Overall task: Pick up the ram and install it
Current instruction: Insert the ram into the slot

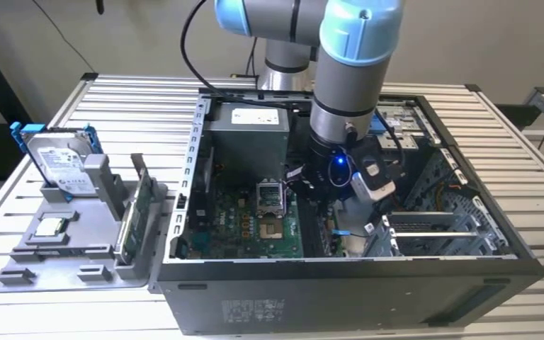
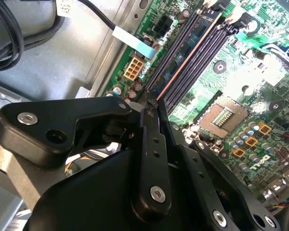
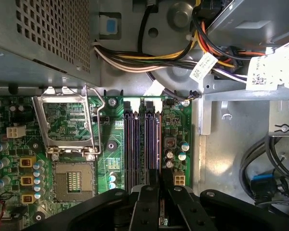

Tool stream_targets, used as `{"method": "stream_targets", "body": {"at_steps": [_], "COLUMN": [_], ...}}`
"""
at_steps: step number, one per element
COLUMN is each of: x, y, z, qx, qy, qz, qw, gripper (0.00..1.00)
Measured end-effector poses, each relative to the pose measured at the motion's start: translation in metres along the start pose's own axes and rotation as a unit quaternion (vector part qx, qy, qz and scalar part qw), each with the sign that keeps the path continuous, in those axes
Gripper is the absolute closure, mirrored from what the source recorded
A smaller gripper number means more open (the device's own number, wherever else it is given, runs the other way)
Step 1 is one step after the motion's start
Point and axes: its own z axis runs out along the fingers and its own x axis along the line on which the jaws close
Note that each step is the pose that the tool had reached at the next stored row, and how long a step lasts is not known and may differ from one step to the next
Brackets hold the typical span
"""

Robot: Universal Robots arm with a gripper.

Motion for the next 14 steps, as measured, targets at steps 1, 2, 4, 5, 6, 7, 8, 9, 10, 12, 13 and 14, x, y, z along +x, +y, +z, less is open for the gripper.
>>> {"method": "stream_targets", "body": {"at_steps": [1, 2, 4, 5, 6, 7, 8, 9, 10, 12, 13, 14], "x": [-0.0001, -0.0003, -0.0005, -0.0005, -0.0005, -0.0005, -0.0005, -0.0005, -0.0005, -0.0004, -0.0004, -0.0003], "y": [0.0, 0.0001, 0.0, 0.0, -0.0001, -0.0001, -0.0002, -0.0004, -0.0005, -0.0007, -0.0007, -0.0008], "z": [0.0001, 0.0002, 0.0002, 0.0003, 0.0006, 0.0008, 0.001, 0.0012, 0.0016, 0.0027, 0.0035, 0.0044], "qx": [0.0, -0.0001, -0.0001, -0.0002, -0.0003, -0.0004, -0.0006, -0.0008, -0.001, -0.0011, -0.0012, -0.0013], "qy": [0.0, 0.0, 0.0, -0.0001, -0.0001, -0.0001, -0.0001, -0.0001, -0.0001, -0.0001, -0.0001, 0.0], "qz": [0.0, 0.0, -0.001, -0.001, -0.001, -0.001, -0.001, -0.001, -0.001, -0.001, -0.001, -0.001], "qw": [1.0, 1.0, 1.0, 1.0, 1.0, 1.0, 1.0, 1.0, 1.0, 1.0, 1.0, 1.0], "gripper": [0.86, 0.86, 0.86, 0.86, 0.86, 0.86, 0.86, 0.86, 0.86, 0.86, 0.86, 0.86]}}
